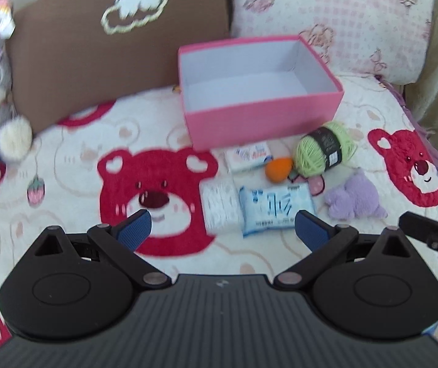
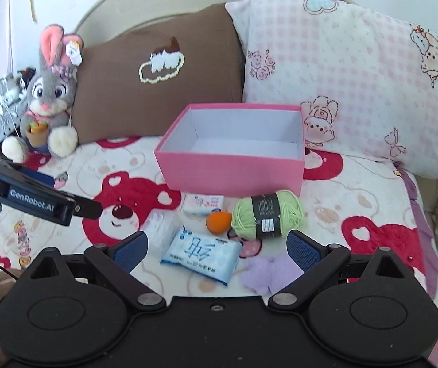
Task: Organize objects
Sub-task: 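Move the left tool toward the blue-and-white wet-wipes pack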
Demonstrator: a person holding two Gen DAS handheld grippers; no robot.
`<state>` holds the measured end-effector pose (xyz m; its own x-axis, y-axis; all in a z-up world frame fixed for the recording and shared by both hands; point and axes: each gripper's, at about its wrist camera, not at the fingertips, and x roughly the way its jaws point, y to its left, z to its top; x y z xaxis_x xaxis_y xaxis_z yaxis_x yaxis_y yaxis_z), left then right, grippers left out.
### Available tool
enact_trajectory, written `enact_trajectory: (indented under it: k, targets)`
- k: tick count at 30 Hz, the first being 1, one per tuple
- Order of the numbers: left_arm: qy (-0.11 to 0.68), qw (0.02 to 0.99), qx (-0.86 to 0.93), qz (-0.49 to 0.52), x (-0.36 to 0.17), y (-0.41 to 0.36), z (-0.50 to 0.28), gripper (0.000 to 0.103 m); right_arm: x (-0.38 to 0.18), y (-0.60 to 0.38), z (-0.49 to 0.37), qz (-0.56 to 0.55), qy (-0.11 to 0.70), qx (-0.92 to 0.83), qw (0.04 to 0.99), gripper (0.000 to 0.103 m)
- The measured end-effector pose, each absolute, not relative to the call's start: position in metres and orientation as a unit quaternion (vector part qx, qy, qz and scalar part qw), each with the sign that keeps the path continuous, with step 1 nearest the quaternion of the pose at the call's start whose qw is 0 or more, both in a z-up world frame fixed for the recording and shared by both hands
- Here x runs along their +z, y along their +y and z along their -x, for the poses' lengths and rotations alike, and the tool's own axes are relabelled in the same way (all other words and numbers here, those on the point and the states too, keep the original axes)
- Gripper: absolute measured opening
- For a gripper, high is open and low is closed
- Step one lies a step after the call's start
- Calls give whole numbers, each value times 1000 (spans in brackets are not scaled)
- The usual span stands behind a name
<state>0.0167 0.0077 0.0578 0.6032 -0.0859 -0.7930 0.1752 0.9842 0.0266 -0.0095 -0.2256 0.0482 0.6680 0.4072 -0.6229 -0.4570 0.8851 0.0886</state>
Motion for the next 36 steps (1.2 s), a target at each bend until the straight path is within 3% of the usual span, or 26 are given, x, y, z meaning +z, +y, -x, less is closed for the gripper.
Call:
enact_trajectory:
  k: [7, 15, 24, 36]
  targets:
    - [445, 879, -146, -86, 50, -10, -42, 101, 22, -225, -15, -22, 373, 243, 895, 99]
    - [495, 845, -191, -61, 4, -7, -71, 100, -2, -194, -23, 22, 403, 261, 877, 99]
    - [488, 844, -219, -36, -33, 7, -79, 89, -34, -169, -43, 37, 423, 255, 868, 99]
    - [482, 843, -237, -12, -67, 10, -90, 87, -70, -159, -56, 32, 443, 243, 863, 92]
